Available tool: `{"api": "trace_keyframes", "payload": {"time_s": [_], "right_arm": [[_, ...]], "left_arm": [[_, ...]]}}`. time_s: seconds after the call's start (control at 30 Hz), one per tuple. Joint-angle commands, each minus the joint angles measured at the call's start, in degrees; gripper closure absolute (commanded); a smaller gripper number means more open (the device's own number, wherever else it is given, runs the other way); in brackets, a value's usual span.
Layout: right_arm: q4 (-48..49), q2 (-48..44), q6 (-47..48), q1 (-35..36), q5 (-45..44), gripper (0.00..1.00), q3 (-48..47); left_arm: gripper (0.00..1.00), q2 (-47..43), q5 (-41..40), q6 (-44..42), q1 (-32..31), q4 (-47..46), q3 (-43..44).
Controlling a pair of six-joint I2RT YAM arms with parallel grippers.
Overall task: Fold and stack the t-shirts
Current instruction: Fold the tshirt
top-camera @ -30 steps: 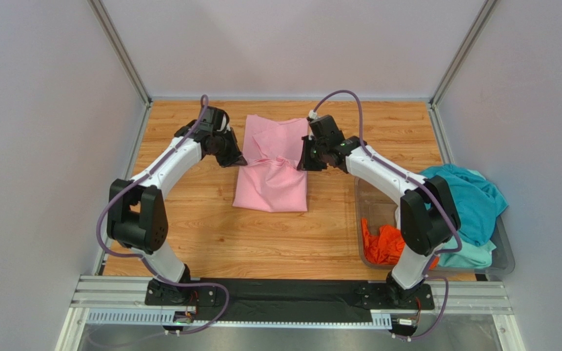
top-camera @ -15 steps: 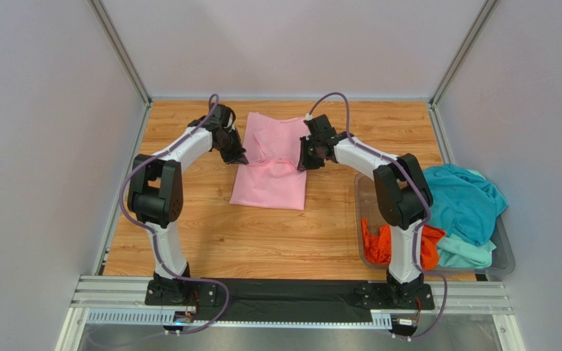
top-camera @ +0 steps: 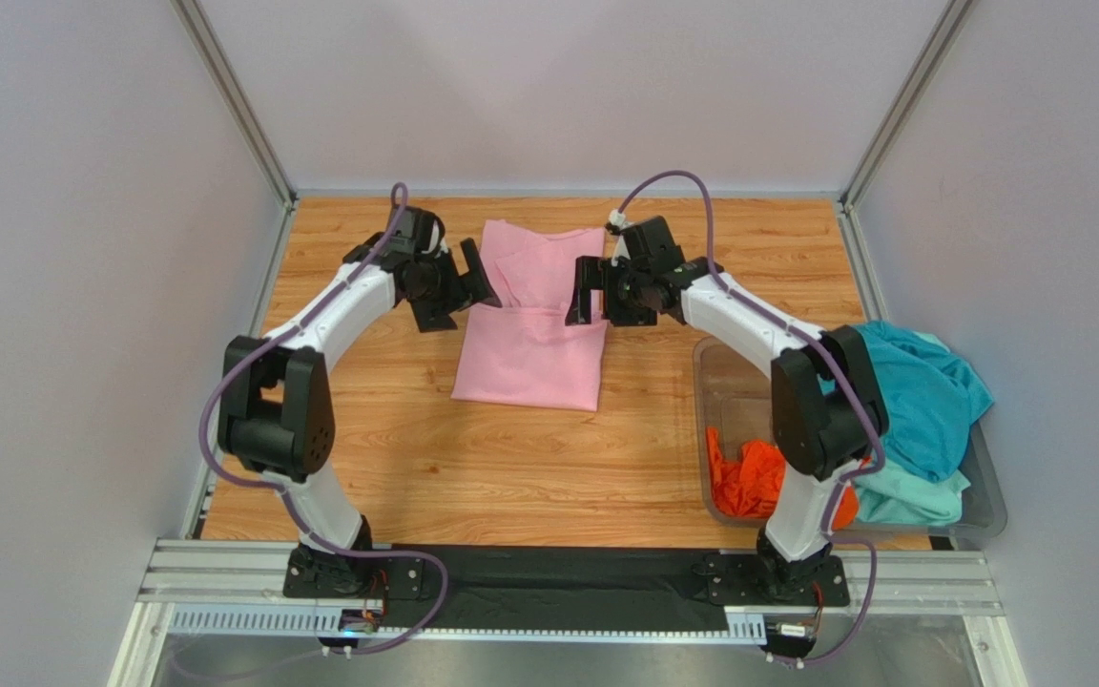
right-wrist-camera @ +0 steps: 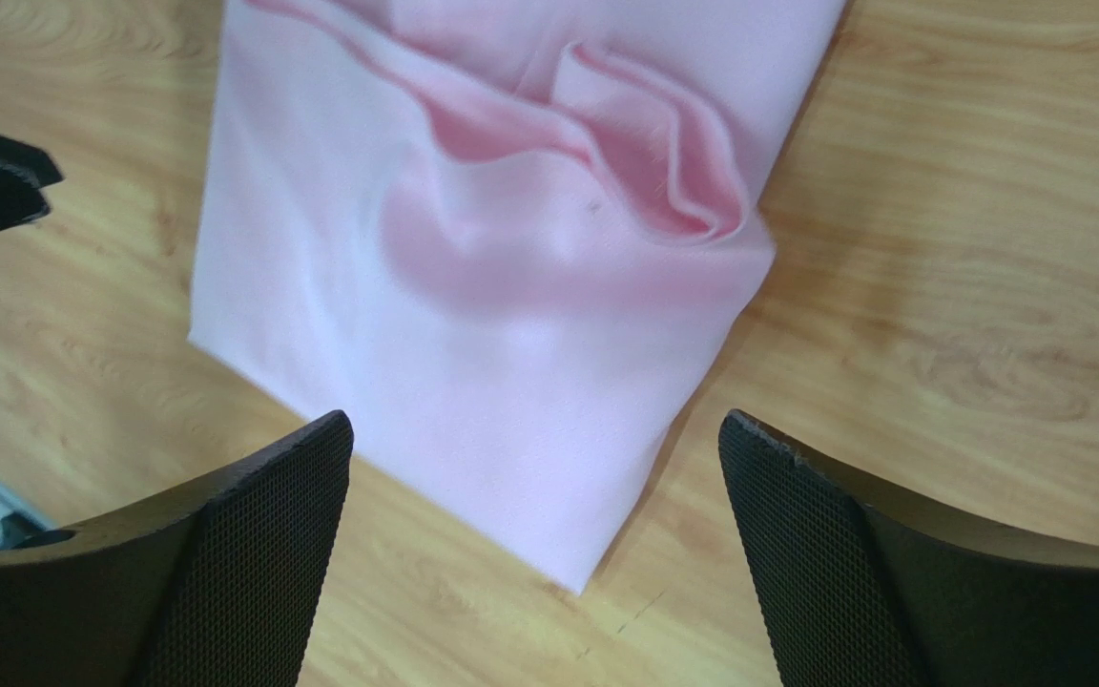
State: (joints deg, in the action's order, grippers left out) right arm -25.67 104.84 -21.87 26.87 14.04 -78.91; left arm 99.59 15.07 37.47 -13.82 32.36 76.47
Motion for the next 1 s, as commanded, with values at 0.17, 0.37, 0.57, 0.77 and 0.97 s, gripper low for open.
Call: {"api": "trace_keyframes", "payload": {"time_s": [0.17, 0.37, 0.57, 0.77, 0.97], "right_arm": [[6.8, -8.1, -4.2, 8.5, 4.9, 0.00, 10.6], [8.4, -1.8, -4.7, 10.5, 6.6, 0.00, 10.7], [8.0, 0.8, -2.8, 11.7, 5.3, 0.00, 12.6], [8.2, -2.3, -3.8, 14.7, 2.2, 0.00, 20.6], [7.7, -10.6, -8.1, 19.9, -3.0, 0.00, 29.9]], "left_arm": [[0.00, -6.3, 8.4, 3.0, -1.0, -9.0, -11.2], [0.00, -2.6, 11.6, 3.3, -1.9, -11.8, -13.6], [0.00, -2.2, 10.8, 3.0, -1.9, -13.1, -20.6], [0.00, -5.8, 11.4, 2.8, -2.5, -16.2, -31.7], [0.00, -17.0, 8.4, 3.7, -4.7, -14.7, -44.1]]}}
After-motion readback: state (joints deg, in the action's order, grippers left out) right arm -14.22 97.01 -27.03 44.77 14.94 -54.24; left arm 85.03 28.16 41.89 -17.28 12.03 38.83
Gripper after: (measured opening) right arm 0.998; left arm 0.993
